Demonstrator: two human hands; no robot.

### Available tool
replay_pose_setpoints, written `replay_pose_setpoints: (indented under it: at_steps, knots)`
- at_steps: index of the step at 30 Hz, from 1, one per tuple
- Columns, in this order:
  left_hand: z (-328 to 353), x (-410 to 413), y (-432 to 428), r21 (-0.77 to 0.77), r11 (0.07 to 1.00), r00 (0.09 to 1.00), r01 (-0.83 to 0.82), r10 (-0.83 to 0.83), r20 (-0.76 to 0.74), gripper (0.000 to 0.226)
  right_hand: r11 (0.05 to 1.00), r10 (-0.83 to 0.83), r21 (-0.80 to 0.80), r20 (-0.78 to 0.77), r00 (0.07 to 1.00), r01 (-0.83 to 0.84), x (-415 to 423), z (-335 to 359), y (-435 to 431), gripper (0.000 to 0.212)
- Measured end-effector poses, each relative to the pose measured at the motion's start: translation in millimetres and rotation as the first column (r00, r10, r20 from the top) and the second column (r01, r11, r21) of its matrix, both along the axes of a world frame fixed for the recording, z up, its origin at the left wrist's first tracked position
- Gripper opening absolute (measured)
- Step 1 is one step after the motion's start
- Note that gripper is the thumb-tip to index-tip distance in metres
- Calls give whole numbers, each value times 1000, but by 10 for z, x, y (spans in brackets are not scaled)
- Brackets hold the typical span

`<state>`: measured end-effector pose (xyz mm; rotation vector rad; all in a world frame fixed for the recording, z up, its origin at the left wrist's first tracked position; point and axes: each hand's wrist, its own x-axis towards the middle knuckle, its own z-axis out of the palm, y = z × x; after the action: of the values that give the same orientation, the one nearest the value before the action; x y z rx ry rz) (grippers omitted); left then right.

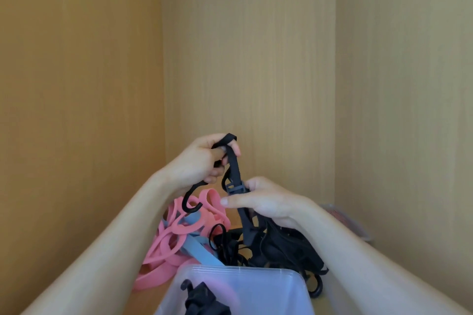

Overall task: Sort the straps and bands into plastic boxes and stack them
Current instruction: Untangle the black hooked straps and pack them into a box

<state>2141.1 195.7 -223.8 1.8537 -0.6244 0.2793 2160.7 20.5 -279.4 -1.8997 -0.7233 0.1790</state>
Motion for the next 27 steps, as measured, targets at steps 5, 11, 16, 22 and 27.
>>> replay_pose_setpoints:
  at_steps: [5,11,16,22,27]
  knots:
    - [69,31,155,-59,996,997,63,-65,-36,34,972,-180,166,58,982,169,80,155,-359,4]
    - [43,64,230,95,995,997,29,-21,-79,12,860,-393,371,39,919,351,144,389,-814,11]
    - [39,114,320,29,998,993,-57,59,-105,31,878,-422,305,125,898,370,139,443,-772,12]
    - [-16,227,321,-111,980,985,-166,161,-53,26,965,-247,127,167,955,228,119,386,-774,20]
    - [-62,250,379,89,939,939,-333,322,125,17,976,-189,140,168,967,167,94,398,-783,41]
